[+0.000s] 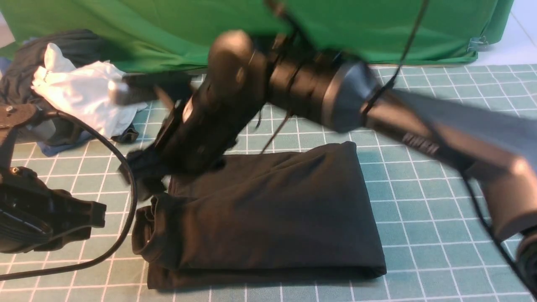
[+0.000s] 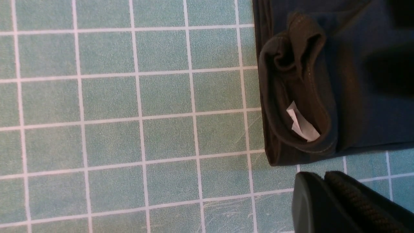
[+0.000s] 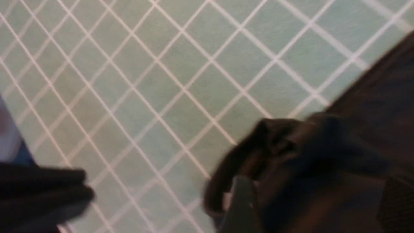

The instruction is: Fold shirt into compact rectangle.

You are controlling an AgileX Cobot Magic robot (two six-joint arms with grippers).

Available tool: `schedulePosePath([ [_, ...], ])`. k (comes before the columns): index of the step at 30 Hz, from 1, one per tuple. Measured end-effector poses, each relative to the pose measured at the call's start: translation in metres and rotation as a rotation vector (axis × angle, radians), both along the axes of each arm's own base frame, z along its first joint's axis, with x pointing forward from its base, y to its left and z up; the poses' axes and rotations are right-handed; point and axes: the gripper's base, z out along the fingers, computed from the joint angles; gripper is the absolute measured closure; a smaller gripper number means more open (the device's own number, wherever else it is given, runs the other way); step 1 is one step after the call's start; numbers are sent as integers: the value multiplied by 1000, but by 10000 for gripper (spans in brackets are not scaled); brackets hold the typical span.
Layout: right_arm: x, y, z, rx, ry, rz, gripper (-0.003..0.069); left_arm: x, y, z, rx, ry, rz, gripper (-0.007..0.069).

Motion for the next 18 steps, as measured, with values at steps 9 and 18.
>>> schedulePosePath([
  [9,21,-66,40,-235,-154,-34,592,2,-14,3,-149,-22,-57,618],
  [18,5,-148,44,-325,-100,-122,641,26,-33,-16,-285,73,-125,618],
])
